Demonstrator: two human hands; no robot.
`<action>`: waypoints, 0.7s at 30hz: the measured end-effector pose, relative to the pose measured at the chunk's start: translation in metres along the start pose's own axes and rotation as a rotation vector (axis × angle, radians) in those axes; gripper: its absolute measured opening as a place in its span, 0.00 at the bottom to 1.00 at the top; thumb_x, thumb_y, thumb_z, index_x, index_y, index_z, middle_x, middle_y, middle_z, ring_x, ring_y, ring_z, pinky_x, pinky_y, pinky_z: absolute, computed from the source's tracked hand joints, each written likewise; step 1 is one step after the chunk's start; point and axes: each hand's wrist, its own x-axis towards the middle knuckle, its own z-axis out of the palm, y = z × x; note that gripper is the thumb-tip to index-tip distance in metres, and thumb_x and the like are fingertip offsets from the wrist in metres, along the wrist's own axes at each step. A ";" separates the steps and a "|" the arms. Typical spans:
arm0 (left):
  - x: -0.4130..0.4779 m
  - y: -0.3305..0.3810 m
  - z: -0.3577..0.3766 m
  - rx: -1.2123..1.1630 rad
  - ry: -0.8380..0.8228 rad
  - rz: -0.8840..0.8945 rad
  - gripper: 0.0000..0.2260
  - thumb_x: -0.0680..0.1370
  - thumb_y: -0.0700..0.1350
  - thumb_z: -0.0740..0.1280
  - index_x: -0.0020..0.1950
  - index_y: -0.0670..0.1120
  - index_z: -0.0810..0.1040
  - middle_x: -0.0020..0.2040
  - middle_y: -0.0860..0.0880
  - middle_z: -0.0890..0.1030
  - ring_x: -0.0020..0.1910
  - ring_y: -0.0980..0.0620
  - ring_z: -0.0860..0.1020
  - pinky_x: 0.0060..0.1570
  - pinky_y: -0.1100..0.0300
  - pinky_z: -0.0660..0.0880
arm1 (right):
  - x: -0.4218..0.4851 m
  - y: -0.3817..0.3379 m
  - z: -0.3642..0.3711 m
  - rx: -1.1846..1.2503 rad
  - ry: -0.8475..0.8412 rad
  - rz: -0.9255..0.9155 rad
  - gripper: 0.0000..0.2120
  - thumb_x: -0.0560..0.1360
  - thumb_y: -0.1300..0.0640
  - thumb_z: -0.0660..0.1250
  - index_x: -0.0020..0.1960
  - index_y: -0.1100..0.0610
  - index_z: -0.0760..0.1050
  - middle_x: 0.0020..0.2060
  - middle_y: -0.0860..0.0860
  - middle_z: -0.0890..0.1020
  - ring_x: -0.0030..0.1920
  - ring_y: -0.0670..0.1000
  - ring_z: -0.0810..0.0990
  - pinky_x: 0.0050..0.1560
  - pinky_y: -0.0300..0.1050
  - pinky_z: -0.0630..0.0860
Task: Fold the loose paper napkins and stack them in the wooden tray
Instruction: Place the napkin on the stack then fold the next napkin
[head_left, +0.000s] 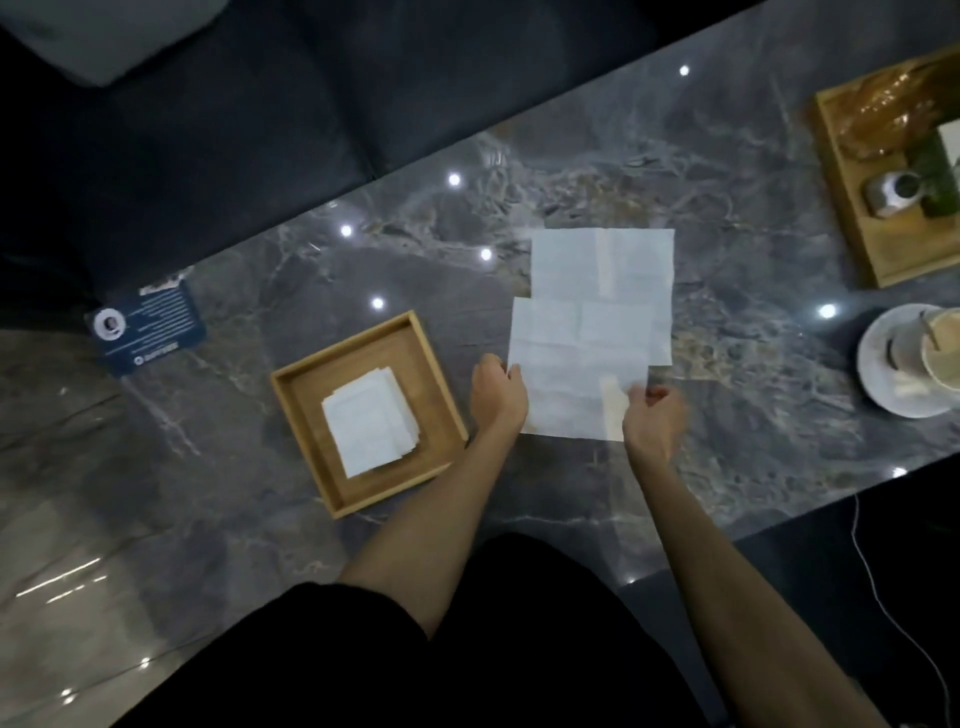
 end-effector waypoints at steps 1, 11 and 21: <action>0.001 0.000 0.008 0.035 0.006 -0.016 0.08 0.81 0.46 0.63 0.56 0.42 0.73 0.57 0.44 0.76 0.55 0.43 0.76 0.51 0.51 0.72 | 0.005 0.001 -0.002 -0.008 -0.014 0.022 0.14 0.79 0.49 0.65 0.58 0.59 0.76 0.57 0.59 0.80 0.56 0.61 0.80 0.59 0.58 0.76; 0.006 0.000 0.033 0.244 0.056 0.019 0.05 0.80 0.42 0.64 0.52 0.41 0.75 0.58 0.43 0.74 0.57 0.43 0.74 0.56 0.49 0.74 | 0.011 0.002 -0.007 -0.131 -0.073 -0.034 0.08 0.81 0.53 0.63 0.50 0.57 0.75 0.52 0.56 0.80 0.52 0.59 0.79 0.49 0.52 0.74; -0.035 0.019 -0.054 -0.277 -0.093 0.291 0.11 0.79 0.37 0.61 0.61 0.44 0.68 0.56 0.48 0.75 0.54 0.51 0.75 0.51 0.58 0.71 | -0.006 -0.009 -0.052 0.039 -0.578 -0.212 0.05 0.76 0.58 0.72 0.45 0.59 0.77 0.41 0.56 0.82 0.41 0.54 0.79 0.44 0.49 0.78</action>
